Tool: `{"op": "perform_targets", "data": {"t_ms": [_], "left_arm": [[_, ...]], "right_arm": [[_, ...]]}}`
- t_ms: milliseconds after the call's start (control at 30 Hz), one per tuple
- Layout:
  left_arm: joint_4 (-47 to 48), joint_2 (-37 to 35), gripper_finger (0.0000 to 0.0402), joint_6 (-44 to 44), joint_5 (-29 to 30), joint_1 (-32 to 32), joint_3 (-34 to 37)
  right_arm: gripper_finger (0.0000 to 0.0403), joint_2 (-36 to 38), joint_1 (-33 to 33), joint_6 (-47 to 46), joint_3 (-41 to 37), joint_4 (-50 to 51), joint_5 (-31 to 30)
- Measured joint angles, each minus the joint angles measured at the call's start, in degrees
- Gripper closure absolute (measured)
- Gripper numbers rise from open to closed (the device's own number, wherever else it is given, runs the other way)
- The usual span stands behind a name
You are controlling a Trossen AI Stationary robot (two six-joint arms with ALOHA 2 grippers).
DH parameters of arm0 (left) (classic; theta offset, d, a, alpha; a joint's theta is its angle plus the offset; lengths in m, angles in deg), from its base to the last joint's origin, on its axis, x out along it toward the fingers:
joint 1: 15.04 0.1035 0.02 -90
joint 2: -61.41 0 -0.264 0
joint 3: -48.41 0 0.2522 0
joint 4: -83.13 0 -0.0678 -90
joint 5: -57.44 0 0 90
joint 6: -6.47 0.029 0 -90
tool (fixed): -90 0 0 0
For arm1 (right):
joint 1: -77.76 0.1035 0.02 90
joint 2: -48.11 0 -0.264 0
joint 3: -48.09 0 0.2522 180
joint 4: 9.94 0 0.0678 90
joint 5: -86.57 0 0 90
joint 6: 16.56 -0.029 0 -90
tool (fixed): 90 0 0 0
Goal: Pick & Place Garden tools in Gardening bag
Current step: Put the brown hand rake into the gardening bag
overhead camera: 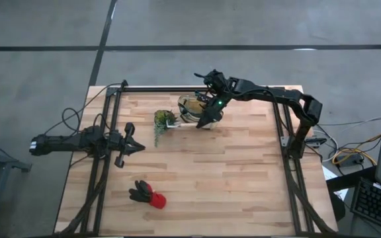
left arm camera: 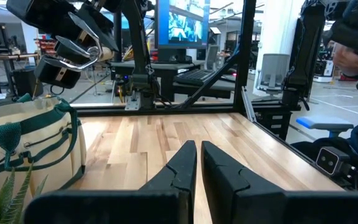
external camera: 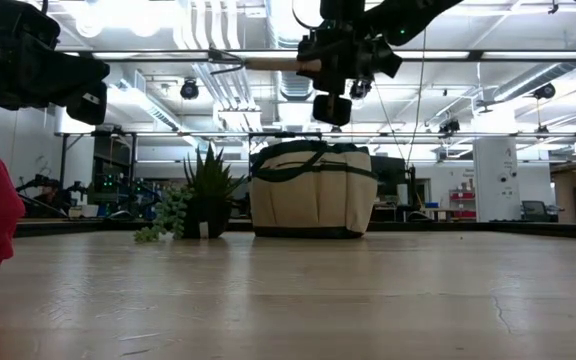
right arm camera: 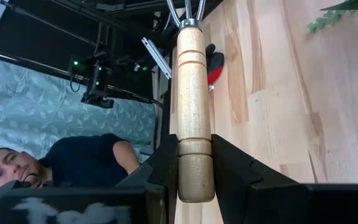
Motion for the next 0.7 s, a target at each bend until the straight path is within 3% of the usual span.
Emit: {"op": "perform_targets", "data": {"t_ms": [400, 700], "left_arm": [[0.0, 0.0, 0.0374, 0.0, 0.0, 0.0, 0.0], [0.0, 0.0, 0.0374, 0.0, 0.0, 0.0, 0.0]], "right_arm": [[0.0332, 0.0, 0.7, 0.0, 0.0, -0.9, -0.5], [0.0335, 0.2, 1.0, 1.3, 0.0, -9.8, -2.5]]}}
